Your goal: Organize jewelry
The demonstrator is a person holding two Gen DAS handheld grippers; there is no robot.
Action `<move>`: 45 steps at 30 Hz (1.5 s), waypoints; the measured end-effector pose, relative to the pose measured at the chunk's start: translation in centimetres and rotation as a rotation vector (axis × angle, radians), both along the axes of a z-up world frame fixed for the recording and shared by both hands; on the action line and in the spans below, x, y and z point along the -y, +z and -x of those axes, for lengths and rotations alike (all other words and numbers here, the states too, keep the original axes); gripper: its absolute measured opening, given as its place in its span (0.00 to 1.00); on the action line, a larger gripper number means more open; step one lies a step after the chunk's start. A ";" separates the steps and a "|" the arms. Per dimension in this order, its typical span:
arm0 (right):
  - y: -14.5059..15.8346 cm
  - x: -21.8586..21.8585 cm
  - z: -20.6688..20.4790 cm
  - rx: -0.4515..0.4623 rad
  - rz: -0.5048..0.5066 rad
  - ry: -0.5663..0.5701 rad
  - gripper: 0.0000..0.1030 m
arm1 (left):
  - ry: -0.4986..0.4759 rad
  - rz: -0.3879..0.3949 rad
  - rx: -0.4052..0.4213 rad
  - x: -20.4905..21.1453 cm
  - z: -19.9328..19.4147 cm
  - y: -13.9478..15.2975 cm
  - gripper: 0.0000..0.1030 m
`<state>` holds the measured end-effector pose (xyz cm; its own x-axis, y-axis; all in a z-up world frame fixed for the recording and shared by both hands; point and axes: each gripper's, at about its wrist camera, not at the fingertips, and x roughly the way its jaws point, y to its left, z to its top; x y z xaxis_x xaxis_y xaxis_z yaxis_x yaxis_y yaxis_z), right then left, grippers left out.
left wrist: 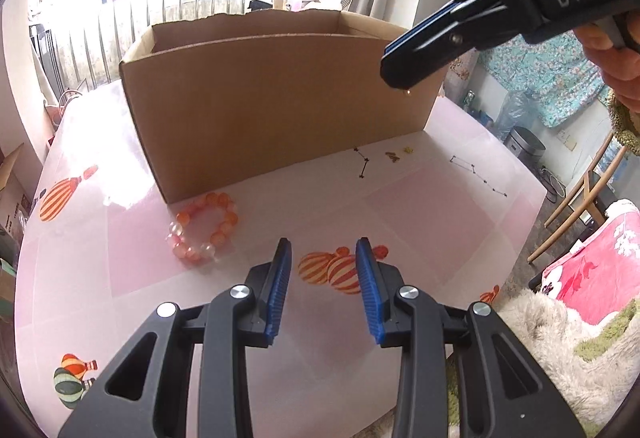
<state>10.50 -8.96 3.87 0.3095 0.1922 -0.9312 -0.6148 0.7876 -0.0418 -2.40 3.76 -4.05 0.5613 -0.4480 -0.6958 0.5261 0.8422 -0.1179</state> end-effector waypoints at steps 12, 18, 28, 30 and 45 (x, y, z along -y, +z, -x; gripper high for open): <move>3.1 6.6 0.1 0.091 -0.033 -0.101 0.13 | -0.141 0.005 0.038 8.9 -4.4 0.1 0.31; 3.6 8.9 -1.3 0.110 -0.062 -0.113 0.13 | -0.138 -0.059 0.030 12.2 -6.7 -1.0 0.30; 5.1 10.2 -4.7 0.132 -0.141 -0.087 0.13 | -0.134 -0.125 -0.018 14.6 -8.0 -2.5 0.18; 5.2 10.1 -5.8 0.136 -0.161 -0.078 0.13 | -0.135 -0.136 -0.014 15.1 -8.1 -2.5 0.17; 2.7 10.7 -9.9 0.109 -0.254 -0.093 0.13 | -0.134 -0.171 0.001 14.8 -8.1 -2.3 0.00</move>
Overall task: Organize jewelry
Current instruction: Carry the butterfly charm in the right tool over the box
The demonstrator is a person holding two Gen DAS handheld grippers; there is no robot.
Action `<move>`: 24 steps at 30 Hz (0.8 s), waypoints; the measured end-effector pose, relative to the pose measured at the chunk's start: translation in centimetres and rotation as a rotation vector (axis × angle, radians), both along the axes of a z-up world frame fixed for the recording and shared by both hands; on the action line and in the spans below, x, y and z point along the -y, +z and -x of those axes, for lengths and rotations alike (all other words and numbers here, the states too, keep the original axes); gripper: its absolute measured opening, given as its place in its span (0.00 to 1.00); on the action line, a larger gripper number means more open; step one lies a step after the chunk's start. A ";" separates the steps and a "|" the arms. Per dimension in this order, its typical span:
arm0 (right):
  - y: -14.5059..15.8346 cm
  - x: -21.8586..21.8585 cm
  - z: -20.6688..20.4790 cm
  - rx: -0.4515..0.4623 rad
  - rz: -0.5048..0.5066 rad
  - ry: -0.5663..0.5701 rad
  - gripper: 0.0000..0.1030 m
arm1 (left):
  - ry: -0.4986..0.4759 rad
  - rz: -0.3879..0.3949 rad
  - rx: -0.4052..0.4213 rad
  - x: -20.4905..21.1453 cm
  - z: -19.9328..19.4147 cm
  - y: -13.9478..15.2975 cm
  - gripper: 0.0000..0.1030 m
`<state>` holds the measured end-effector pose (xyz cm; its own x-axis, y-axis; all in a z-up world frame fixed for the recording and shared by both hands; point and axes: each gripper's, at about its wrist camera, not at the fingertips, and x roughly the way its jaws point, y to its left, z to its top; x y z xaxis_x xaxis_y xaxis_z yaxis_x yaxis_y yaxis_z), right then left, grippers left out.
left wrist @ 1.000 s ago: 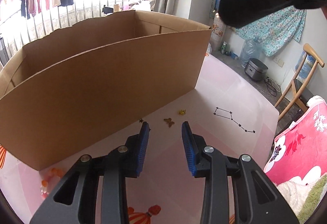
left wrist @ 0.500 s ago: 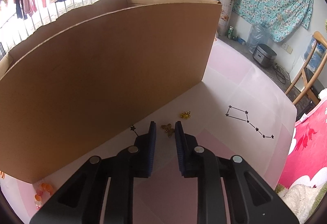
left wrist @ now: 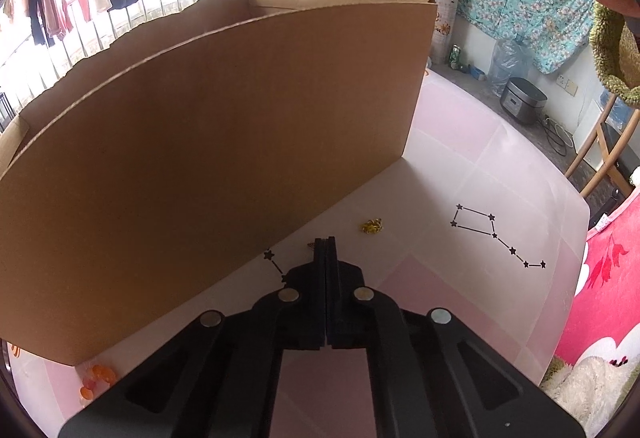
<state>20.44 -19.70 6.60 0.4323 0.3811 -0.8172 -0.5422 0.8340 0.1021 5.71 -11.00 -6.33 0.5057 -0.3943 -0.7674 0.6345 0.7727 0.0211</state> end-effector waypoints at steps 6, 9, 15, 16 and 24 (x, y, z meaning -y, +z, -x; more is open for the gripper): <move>-0.2 0.6 0.0 0.009 -0.021 -0.019 0.13 | -0.010 0.021 -0.018 -0.5 0.3 -0.1 0.00; -0.2 0.7 0.3 0.010 -0.028 -0.023 0.13 | -0.025 0.028 -0.004 -0.9 1.1 0.4 0.00; 0.0 0.6 0.8 0.023 -0.044 -0.021 0.13 | -0.038 0.047 -0.017 -2.2 2.1 1.6 0.00; 0.0 0.5 0.9 0.020 -0.051 -0.019 0.13 | -0.037 0.056 -0.014 -2.4 2.2 1.9 0.00; -0.7 -0.4 -0.1 -0.025 -0.060 0.007 0.13 | -0.048 0.175 0.067 -4.2 3.6 6.9 0.01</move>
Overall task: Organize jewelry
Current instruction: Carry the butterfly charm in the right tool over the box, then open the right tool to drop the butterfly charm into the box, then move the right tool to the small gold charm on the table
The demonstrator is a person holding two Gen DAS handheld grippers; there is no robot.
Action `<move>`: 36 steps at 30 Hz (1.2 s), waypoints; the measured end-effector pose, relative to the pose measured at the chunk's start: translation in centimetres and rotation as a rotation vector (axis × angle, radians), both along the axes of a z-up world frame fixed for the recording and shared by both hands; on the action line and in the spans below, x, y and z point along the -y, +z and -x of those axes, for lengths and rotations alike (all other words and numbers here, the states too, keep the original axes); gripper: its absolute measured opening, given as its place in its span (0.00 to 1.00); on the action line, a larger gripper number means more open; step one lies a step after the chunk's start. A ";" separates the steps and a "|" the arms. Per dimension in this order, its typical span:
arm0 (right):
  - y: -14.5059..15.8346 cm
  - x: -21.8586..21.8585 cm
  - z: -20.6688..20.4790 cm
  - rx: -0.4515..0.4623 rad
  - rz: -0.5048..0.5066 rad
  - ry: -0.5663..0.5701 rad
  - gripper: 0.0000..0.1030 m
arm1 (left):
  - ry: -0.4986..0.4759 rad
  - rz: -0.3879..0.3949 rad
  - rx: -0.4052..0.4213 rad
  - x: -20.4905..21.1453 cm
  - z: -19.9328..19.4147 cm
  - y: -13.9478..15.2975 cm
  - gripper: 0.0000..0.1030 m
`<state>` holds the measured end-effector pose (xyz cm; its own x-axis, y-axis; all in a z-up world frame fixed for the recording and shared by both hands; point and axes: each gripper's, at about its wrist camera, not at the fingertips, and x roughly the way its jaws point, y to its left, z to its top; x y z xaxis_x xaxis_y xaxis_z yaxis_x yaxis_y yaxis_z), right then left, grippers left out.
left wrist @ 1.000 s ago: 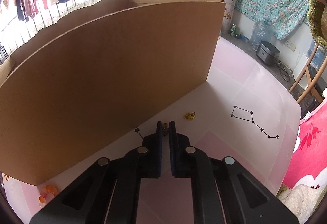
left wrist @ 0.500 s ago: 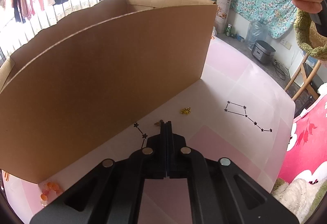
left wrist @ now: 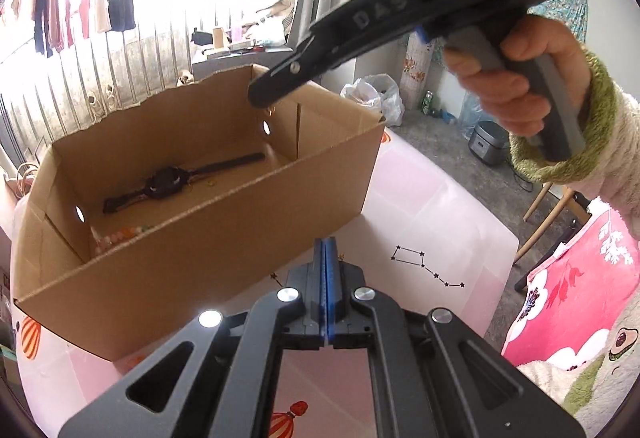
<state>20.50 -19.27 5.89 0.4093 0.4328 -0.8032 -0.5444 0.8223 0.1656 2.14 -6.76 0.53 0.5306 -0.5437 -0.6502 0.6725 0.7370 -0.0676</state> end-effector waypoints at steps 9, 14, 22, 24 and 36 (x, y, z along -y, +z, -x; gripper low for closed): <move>1.2 2.5 1.2 0.035 -0.105 -0.045 0.20 | 0.004 -0.051 -0.053 0.9 -0.3 -2.3 0.01; 1.5 5.5 4.7 0.090 -0.183 -0.075 0.20 | 0.018 -0.085 -0.055 1.2 -0.8 -3.5 0.01; -4.0 8.0 9.6 0.005 -0.272 -0.175 0.21 | 0.050 -0.100 -0.078 0.7 -0.6 -4.8 0.07; -6.1 7.7 9.9 -0.026 -0.255 -0.195 0.21 | 0.057 -0.094 -0.089 0.6 -0.4 -5.0 0.10; -10.6 2.3 8.1 0.047 0.047 -0.020 0.20 | 0.074 -0.129 -0.102 0.3 0.2 -6.0 0.16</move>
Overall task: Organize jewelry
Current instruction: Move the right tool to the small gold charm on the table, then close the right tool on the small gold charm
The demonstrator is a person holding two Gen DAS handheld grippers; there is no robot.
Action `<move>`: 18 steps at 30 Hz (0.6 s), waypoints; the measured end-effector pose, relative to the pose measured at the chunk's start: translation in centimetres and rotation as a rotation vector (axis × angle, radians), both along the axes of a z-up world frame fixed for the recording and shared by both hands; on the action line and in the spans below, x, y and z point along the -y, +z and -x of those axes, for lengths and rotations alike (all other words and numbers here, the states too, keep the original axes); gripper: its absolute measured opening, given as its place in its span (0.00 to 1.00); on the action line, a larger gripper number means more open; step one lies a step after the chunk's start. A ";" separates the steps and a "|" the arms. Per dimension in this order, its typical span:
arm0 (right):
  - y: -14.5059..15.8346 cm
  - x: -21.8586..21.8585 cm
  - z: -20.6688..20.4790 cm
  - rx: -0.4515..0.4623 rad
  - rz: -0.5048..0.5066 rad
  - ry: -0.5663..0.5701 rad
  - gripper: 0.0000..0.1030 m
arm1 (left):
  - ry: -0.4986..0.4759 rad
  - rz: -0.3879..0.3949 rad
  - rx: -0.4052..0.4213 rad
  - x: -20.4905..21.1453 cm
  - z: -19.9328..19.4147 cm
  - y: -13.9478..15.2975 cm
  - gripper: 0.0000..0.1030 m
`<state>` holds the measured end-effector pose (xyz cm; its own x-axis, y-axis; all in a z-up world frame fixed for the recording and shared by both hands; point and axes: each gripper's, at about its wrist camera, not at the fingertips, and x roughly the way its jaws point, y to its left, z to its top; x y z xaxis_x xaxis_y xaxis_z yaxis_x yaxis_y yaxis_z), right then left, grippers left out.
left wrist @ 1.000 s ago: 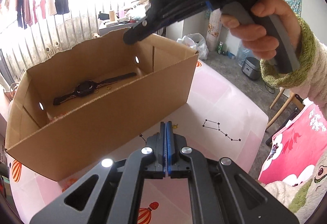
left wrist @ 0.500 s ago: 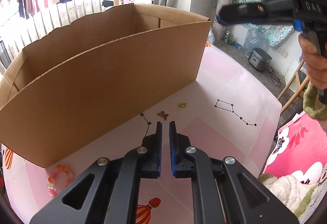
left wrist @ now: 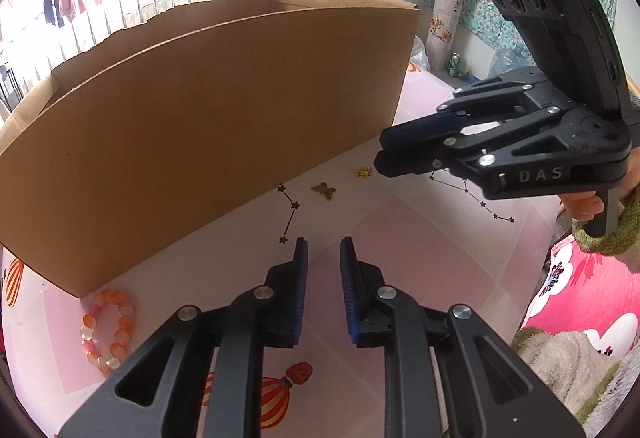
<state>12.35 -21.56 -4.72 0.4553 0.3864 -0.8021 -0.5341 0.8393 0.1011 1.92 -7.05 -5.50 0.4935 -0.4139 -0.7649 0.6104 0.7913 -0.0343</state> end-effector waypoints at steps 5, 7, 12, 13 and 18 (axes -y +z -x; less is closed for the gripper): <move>-1.0 -1.1 -0.5 -0.002 0.094 0.060 0.13 | -0.005 0.003 0.004 0.1 0.0 -0.1 0.16; -1.4 -1.4 -0.8 -0.010 0.112 0.069 0.07 | -0.006 0.005 0.003 -0.1 -0.2 -0.1 0.16; -1.3 -1.5 -0.6 0.000 0.122 0.061 0.01 | 0.003 0.004 0.006 -0.2 -0.3 -0.2 0.16; -1.3 -1.5 -0.5 0.002 0.121 0.049 0.00 | 0.006 0.006 0.005 -0.3 -0.3 -0.2 0.16; -0.9 -0.7 0.0 -0.010 0.040 -0.021 0.00 | 0.018 0.008 0.017 -0.5 -0.2 -0.1 0.16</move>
<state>12.39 -20.90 -5.66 0.4547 0.3439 -0.8216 -0.5153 0.8539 0.0723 2.11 -6.58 -5.56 0.5137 -0.4113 -0.7530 0.5970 0.8016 -0.0305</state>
